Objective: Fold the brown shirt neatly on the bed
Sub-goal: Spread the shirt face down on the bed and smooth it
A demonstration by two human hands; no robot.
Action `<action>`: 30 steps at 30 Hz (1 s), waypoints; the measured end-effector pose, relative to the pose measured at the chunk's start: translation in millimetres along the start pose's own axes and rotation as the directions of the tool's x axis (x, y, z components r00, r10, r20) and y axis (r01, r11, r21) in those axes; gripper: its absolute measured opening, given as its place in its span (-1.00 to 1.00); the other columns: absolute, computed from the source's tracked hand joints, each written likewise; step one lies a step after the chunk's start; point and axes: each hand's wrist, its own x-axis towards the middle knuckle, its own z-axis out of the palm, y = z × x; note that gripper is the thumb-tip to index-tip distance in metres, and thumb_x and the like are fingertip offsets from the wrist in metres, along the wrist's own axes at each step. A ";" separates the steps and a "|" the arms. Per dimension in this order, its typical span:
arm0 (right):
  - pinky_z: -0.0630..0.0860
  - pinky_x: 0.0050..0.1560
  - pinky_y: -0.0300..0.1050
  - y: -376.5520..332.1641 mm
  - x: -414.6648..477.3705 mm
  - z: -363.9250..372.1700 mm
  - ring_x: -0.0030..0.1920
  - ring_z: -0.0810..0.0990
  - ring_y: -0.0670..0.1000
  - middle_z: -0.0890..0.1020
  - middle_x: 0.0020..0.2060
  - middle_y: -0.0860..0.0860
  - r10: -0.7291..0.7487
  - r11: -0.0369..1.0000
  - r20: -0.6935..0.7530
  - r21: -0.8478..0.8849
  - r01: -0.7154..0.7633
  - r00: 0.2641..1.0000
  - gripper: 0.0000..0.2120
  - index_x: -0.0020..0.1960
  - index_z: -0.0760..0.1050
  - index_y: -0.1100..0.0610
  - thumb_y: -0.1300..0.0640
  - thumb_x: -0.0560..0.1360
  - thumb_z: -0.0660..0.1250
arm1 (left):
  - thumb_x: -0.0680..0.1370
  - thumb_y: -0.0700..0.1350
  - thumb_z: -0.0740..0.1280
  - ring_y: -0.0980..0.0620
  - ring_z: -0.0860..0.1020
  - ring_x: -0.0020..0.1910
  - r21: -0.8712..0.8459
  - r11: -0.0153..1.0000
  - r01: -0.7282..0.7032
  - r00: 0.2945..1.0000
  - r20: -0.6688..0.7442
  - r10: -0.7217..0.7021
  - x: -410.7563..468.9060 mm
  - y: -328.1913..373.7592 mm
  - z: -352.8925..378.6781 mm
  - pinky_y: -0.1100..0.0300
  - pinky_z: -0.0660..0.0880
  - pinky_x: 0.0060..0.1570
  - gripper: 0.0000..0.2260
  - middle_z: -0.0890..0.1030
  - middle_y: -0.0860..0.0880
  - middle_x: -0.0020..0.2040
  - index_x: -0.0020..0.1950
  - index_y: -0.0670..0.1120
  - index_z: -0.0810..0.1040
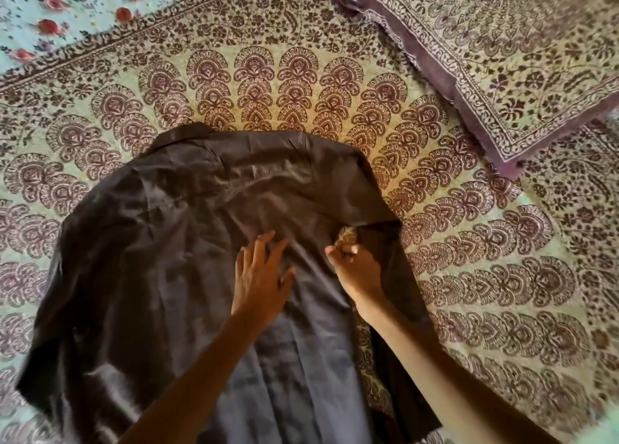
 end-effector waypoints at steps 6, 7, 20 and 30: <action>0.56 0.01 -0.05 -15.5 4.6 -6.9 -0.04 0.63 0.05 0.68 -0.10 0.04 0.186 0.789 0.413 0.478 -0.386 0.892 -0.67 0.03 0.60 0.14 0.05 0.33 0.56 | 0.45 0.14 0.36 -0.17 0.23 0.48 0.077 0.996 -0.045 0.985 0.167 0.031 -36.8 -4.4 11.0 -0.20 0.28 0.37 -0.40 0.25 -0.08 0.50 0.46 0.06 0.31; 0.58 0.08 -0.01 -11.7 5.1 -9.2 -0.03 0.65 0.07 0.70 -0.11 0.06 0.146 0.787 0.448 0.488 -0.378 0.882 -0.70 0.01 0.62 0.14 0.07 0.33 0.55 | 0.46 0.14 0.36 -0.17 0.21 0.49 0.079 0.996 -0.041 0.982 0.188 0.025 -35.6 -4.4 8.9 -0.19 0.27 0.38 -0.40 0.23 -0.08 0.51 0.47 0.06 0.29; 0.54 -0.04 0.03 124.4 -68.0 -41.8 0.09 0.55 0.19 0.53 0.10 0.15 0.032 0.983 -0.316 -0.160 -0.087 0.948 -0.51 0.23 0.42 0.15 -0.12 0.44 0.39 | 0.51 0.01 0.33 -0.19 0.24 0.45 0.145 0.989 -0.011 0.966 0.259 -0.028 -51.3 29.0 -9.4 -0.20 0.26 0.36 -0.43 0.19 -0.08 0.49 0.48 0.03 0.22; 0.48 -0.29 -0.11 138.7 -58.3 -96.0 -0.19 0.57 0.05 0.61 -0.05 0.11 -0.426 0.848 -0.461 -0.503 0.166 0.779 -0.73 0.13 0.47 0.21 0.09 0.51 0.37 | 0.51 0.14 0.31 -0.18 0.24 0.38 0.080 0.990 -0.120 0.914 0.397 0.079 -119.3 74.6 23.0 -0.18 0.43 0.24 -0.43 0.19 -0.07 0.45 0.47 0.08 0.21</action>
